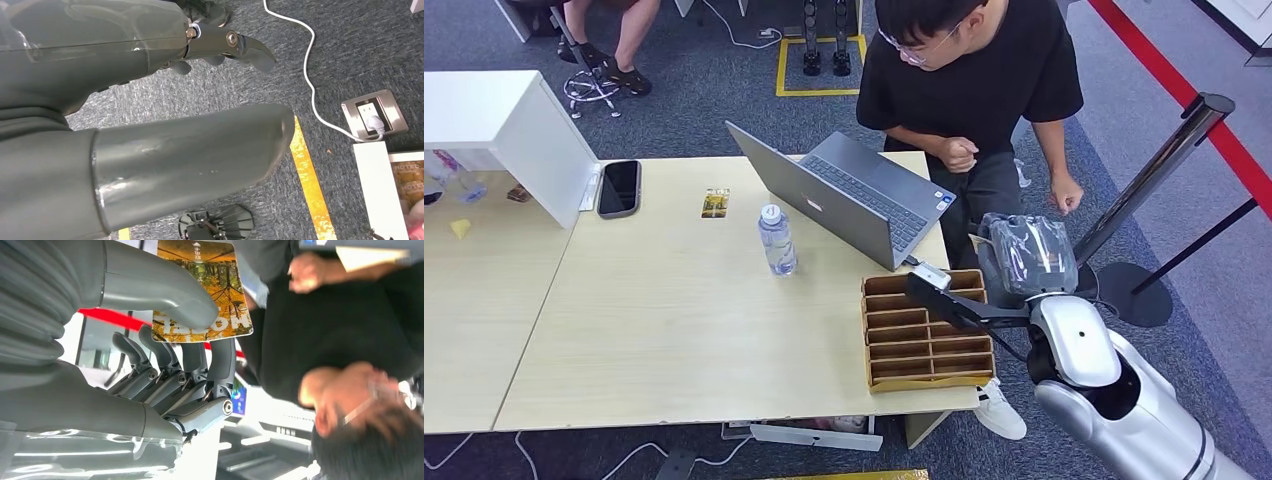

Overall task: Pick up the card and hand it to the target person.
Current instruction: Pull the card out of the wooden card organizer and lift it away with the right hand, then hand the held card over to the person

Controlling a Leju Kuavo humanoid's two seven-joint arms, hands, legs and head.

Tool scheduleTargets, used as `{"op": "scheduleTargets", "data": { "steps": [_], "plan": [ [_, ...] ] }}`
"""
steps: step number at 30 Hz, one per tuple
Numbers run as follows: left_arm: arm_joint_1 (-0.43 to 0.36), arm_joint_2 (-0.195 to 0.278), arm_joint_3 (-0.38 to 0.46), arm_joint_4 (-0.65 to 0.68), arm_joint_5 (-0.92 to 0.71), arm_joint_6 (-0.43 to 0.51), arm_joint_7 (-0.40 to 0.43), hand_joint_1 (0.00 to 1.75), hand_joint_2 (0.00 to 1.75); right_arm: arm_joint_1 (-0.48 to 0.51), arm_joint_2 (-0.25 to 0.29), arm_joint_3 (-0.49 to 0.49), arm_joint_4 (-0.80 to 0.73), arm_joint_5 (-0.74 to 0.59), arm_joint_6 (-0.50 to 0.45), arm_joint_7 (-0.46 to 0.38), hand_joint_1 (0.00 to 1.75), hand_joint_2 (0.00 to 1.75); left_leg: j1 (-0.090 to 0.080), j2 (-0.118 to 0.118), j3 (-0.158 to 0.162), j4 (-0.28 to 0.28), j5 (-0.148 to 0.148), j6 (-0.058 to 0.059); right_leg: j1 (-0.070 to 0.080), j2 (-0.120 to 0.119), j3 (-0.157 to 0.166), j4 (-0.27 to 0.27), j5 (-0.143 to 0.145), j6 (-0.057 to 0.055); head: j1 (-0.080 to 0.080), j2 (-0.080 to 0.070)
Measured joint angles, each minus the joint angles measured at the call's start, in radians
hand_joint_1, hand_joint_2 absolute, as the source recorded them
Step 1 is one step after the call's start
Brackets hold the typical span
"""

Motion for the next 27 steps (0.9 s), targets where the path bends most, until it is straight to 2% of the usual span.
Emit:
{"op": "scheduleTargets", "data": {
  "steps": [5, 13, 27],
  "plan": [
    [-0.001, 0.000, 0.000, 0.000, -0.002, -0.001, 0.002, 0.00, 0.00, -0.032, -0.023, -0.015, -0.036, -0.029, -0.014, -0.008, 1.58, 1.75, 0.000, 0.000, 0.000, 0.000, 0.000, 0.000, 0.000, 0.000, 0.000, 0.000, 0.000, 0.000, 0.000, 0.000],
    [-0.003, 0.000, 0.000, 0.000, -0.018, -0.010, 0.011, 0.00, 0.00, -0.041, -0.041, -0.043, -0.031, -0.057, -0.124, -0.043, 1.55, 1.75, 0.000, 0.000, 0.000, 0.000, 0.000, 0.000, 0.000, 0.000, 0.000, 0.000, 0.000, 0.000, 0.000, 0.000],
    [-0.015, -0.002, 0.000, 0.000, -0.039, -0.016, 0.025, 0.00, 0.00, -0.011, -0.049, -0.077, 0.121, -0.104, -0.279, -0.112, 1.56, 1.75, 0.000, 0.000, 0.000, 0.000, 0.000, 0.000, 0.000, 0.000, 0.000, 0.000, 0.000, 0.000, 0.000, 0.000]
  ]
}}
